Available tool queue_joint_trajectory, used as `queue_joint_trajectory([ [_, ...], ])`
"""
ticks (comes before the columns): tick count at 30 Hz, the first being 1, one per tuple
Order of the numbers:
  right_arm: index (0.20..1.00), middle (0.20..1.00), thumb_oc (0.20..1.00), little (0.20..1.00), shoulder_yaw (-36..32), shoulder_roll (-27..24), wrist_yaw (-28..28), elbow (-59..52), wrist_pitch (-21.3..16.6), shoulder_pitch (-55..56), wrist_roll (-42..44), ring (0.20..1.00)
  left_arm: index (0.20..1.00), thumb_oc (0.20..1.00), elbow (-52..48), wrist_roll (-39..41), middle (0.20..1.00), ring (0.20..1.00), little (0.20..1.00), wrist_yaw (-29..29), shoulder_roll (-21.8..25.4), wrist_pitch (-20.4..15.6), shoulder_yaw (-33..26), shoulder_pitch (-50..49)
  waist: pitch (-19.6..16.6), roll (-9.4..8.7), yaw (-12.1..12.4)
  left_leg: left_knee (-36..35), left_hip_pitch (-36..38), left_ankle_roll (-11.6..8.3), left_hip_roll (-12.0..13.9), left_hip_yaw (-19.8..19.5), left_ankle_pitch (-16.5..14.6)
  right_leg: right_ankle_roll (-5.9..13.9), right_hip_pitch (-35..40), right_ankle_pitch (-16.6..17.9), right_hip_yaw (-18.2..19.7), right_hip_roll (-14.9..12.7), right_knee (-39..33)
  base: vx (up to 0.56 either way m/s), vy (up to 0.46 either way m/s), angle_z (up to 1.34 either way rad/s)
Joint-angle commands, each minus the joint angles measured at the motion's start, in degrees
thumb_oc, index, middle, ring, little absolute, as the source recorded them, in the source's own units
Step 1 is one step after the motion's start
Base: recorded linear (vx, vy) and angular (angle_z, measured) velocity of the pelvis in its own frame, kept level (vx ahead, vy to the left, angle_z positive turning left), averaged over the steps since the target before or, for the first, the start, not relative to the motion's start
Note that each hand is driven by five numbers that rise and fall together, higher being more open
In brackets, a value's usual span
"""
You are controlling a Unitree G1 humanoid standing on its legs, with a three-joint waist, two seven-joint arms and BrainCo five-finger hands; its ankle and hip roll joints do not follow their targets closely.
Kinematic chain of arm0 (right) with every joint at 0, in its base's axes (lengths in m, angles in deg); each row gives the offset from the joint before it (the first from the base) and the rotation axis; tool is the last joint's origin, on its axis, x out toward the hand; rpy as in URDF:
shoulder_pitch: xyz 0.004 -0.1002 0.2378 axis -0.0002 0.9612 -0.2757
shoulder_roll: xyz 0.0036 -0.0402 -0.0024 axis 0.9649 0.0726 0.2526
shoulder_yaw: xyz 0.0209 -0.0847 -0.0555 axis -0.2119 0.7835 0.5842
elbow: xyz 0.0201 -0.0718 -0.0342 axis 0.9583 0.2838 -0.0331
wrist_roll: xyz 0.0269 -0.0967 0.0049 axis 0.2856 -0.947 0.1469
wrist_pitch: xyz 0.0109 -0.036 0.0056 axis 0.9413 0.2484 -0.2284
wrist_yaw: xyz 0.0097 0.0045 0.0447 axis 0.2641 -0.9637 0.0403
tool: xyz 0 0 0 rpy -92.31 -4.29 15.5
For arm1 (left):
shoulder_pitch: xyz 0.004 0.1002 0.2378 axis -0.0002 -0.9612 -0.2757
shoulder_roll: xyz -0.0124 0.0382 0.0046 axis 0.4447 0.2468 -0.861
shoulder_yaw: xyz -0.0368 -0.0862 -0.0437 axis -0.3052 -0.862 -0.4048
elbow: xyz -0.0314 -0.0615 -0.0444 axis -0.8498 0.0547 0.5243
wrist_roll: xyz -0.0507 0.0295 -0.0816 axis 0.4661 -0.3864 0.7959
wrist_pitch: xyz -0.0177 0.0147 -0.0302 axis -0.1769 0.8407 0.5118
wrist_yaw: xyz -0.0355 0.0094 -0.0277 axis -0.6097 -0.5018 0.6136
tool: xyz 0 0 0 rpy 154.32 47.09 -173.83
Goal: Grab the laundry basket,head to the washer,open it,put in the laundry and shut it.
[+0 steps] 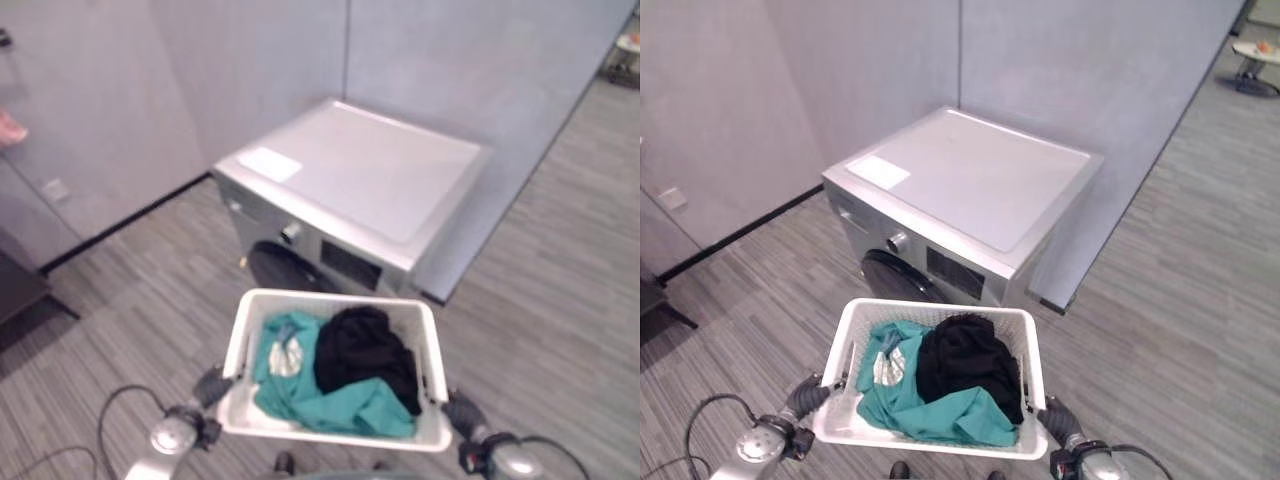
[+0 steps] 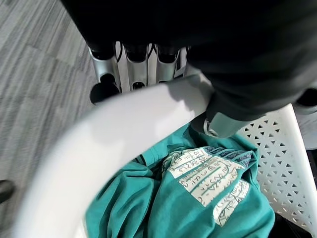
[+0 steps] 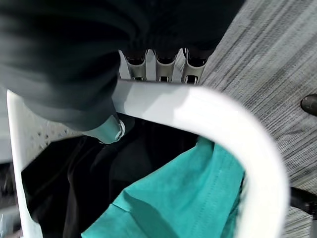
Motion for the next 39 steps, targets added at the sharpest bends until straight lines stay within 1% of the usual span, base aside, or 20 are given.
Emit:
queue_joint_trajectory([
  [1,0.200,0.200,0.200,0.200,-7.11,-0.92,-0.96,-2.77,-6.07,-4.33,3.96,0.200,0.200,0.200,-0.54,9.27,0.200,0.200,0.200,-0.08,-0.20,-4.68,-7.30,5.48,2.35,-0.58,-1.13,3.78,1.11,-0.36,2.88,-0.13,-5.59,2.96,0.25,-3.64,1.28,-4.85,2.84,0.01,0.045,-0.09],
  [6,0.200,0.200,0.200,0.200,-6.67,-0.14,-0.88,-2.05,-6.15,-4.09,2.92,0.200,0.200,0.200,-0.80,8.82,0.200,0.200,0.200,0.14,-0.35,-4.60,-7.56,4.99,1.78,-1.03,-0.98,2.68,2.23,0.02,2.26,0.28,-5.67,3.62,1.00,-3.00,0.79,-5.48,1.68,0.01,0.014,-0.05],
  [14,0.200,0.200,0.200,0.200,-6.42,0.79,0.20,-2.20,-6.63,-4.95,2.67,0.200,0.200,0.200,-0.55,8.53,0.200,0.200,0.200,-0.10,-0.27,-4.59,-7.89,4.98,1.96,-1.95,-1.00,2.75,2.62,-0.04,2.46,0.31,-5.67,3.68,1.84,-2.81,0.92,-5.34,0.99,0.00,-0.003,0.02],
  [19,0.200,0.200,0.200,0.200,-6.01,0.51,-0.60,-3.16,-6.46,-4.19,2.34,0.200,0.200,0.200,-2.59,8.60,0.200,0.200,0.200,-0.74,0.48,-4.87,-8.91,5.30,3.07,-2.76,-1.00,6.28,1.07,0.22,2.64,0.47,-7.05,3.93,1.07,-2.14,1.39,-5.68,1.33,-0.04,0.041,-0.07],
  [22,0.200,0.200,0.200,0.200,-5.78,0.43,-0.40,-2.54,-6.49,-4.82,2.39,0.200,0.200,0.200,-2.58,8.80,0.200,0.200,0.200,-1.08,0.87,-5.11,-9.08,6.32,4.07,-3.34,-1.04,10.52,-1.50,0.14,2.73,0.63,-8.45,4.11,0.16,-1.93,1.73,-6.40,1.91,-0.11,0.082,-0.14],
  [23,0.200,0.200,0.200,0.200,-5.73,0.08,-0.07,-2.94,-6.46,-5.16,2.38,0.200,0.200,0.200,-2.89,9.06,0.200,0.200,0.200,-1.42,1.39,-5.41,-8.80,7.36,5.51,-3.79,-1.18,15.90,-4.32,0.40,2.37,0.45,-10.29,4.28,-0.53,-1.56,2.28,-7.40,2.57,-0.11,0.164,-0.07],
  [24,0.200,0.200,0.200,0.200,-5.81,0.10,-0.24,-3.31,-6.33,-5.09,2.39,0.200,0.200,0.200,-3.30,9.13,0.200,0.200,0.200,-1.35,1.34,-5.48,-8.77,7.41,5.77,-3.70,-1.36,17.31,-5.08,0.97,1.91,0.26,-11.62,4.57,-0.89,-1.28,2.62,-7.83,2.76,-0.11,0.167,-0.02],
  [25,0.200,0.200,0.200,0.200,-5.83,0.10,-0.24,-3.36,-6.29,-5.06,2.39,0.200,0.200,0.200,-3.32,9.13,0.200,0.200,0.200,-1.34,1.33,-5.48,-8.78,7.40,5.76,-3.70,-1.33,17.57,-5.21,1.04,1.90,0.29,-11.79,4.62,-0.93,-1.28,2.67,-7.87,2.79,-0.02,0.169,-0.07],
  [26,0.200,0.200,0.200,0.200,-5.99,0.11,-0.30,-3.36,-6.18,-5.05,2.15,0.200,0.200,0.200,-3.56,9.02,0.200,0.200,0.200,-1.35,1.17,-5.56,-8.76,7.36,5.81,-3.54,-1.42,17.60,-5.18,1.78,1.07,0.49,-12.78,5.09,-1.26,-0.77,2.92,-8.51,2.87,-0.02,0.209,-0.07],
  [27,0.200,0.200,0.200,0.200,-6.10,0.26,-0.35,-3.35,-5.98,-5.26,1.66,0.200,0.200,0.200,-3.69,8.70,0.200,0.200,0.200,-1.23,1.12,-5.53,-8.55,7.42,5.84,-3.35,-1.65,17.58,-5.26,2.57,0.23,0.81,-13.40,5.58,-1.88,-0.01,3.33,-9.53,3.07,-0.07,0.418,-0.12],
  [28,0.200,0.200,0.200,0.200,-6.09,0.80,-0.27,-3.10,-5.81,-6.51,1.54,0.200,0.200,0.200,-4.24,8.78,0.200,0.200,0.200,-0.96,1.57,-5.38,-8.41,7.77,6.30,-2.98,-2.11,17.16,-5.51,4.12,-1.43,1.53,-13.81,6.35,-4.08,2.01,4.41,-11.31,4.43,-0.13,0.409,-0.18],
  [30,0.200,0.200,0.200,0.200,-5.38,1.30,-0.18,-2.57,-5.81,-7.63,1.60,0.200,0.200,0.200,-4.22,8.91,0.200,0.200,0.200,-0.92,1.83,-5.25,-8.40,7.96,6.84,-2.97,-2.06,16.89,-5.89,4.79,-1.81,2.19,-13.48,6.35,-6.41,2.93,4.99,-11.56,6.69,-0.12,0.240,-0.31],
  [31,0.200,0.200,0.200,0.200,-4.77,1.44,-0.19,-2.25,-5.74,-8.25,1.69,0.200,0.200,0.200,-4.22,9.04,0.200,0.200,0.200,-0.97,2.03,-5.03,-8.67,8.18,7.19,-2.71,-1.78,16.40,-5.92,5.07,-1.65,2.96,-13.18,5.99,-7.47,1.72,4.59,-10.68,8.28,-0.12,0.177,-0.29],
  [33,0.200,0.200,0.200,0.200,-3.79,1.76,-0.94,-2.34,-5.35,-8.20,1.92,0.200,0.200,0.200,-4.23,9.26,0.200,0.200,0.200,-0.63,2.27,-4.64,-8.95,7.78,7.03,-2.36,-1.50,14.04,-5.36,5.71,-2.04,4.09,-11.55,4.48,-7.83,-1.97,2.01,-7.08,11.72,-0.13,0.211,-0.25],
  [34,0.200,0.200,0.200,0.200,-3.78,1.76,-0.93,-2.35,-5.34,-8.20,1.92,0.200,0.200,0.200,-4.23,9.26,0.200,0.200,0.200,-0.63,2.27,-4.64,-8.95,7.77,6.97,-2.38,-1.50,13.98,-5.39,5.71,-2.06,4.10,-11.50,4.48,-7.89,-1.96,2.02,-7.09,11.73,-0.04,0.136,-0.34],
  [35,0.200,0.200,0.200,0.200,-3.54,1.75,-1.55,-2.37,-5.09,-7.81,2.45,0.200,0.200,0.200,-4.30,9.50,0.200,0.200,0.200,-0.15,2.24,-4.40,-8.81,7.24,6.69,-2.37,-1.45,12.73,-4.85,6.13,-2.48,4.38,-11.16,3.84,-7.40,-3.99,1.17,-4.55,12.71,-0.02,0.131,-0.38],
  [36,0.200,0.200,0.200,0.200,-3.25,1.97,-1.66,-1.56,-5.40,-7.10,3.31,0.200,0.200,0.200,-3.79,9.94,0.200,0.200,0.200,0.05,2.12,-4.13,-8.45,7.00,6.15,-2.83,-1.22,10.90,-4.48,6.21,-3.72,4.43,-9.80,2.67,-6.15,-6.65,0.54,-0.01,12.85,-0.05,0.156,-0.33],
  [37,0.200,0.200,0.200,0.200,-3.04,2.03,-1.42,-1.26,-5.65,-6.85,3.64,0.200,0.200,0.200,-3.47,9.97,0.200,0.200,0.200,-0.10,1.99,-4.03,-8.20,7.21,6.18,-3.06,-1.25,10.16,-4.80,6.15,-4.40,4.03,-8.97,2.04,-6.66,-7.58,1.54,2.39,13.34,-0.07,0.131,-0.18],
  [38,0.200,0.200,0.200,0.200,-2.93,2.47,-0.79,-1.62,-6.06,-5.61,4.23,0.200,0.200,0.200,-2.37,8.98,0.200,0.200,0.200,-0.37,1.21,-4.47,-7.36,8.64,6.39,-3.68,-1.93,10.89,-5.44,6.07,-5.88,2.97,-9.25,-0.15,-5.40,-9.86,6.07,5.16,12.32,-0.05,0.070,0.00],
  [39,0.200,0.200,0.200,0.200,-2.93,2.27,-0.67,-2.01,-6.52,-5.24,4.98,0.200,0.200,0.200,-2.20,8.80,0.200,0.200,0.200,-0.61,1.07,-4.64,-6.99,9.42,6.82,-3.98,-2.30,12.87,-6.32,5.86,-6.32,2.84,-9.62,-1.04,-5.31,-9.88,8.66,6.15,12.73,-0.03,0.052,0.30],
])
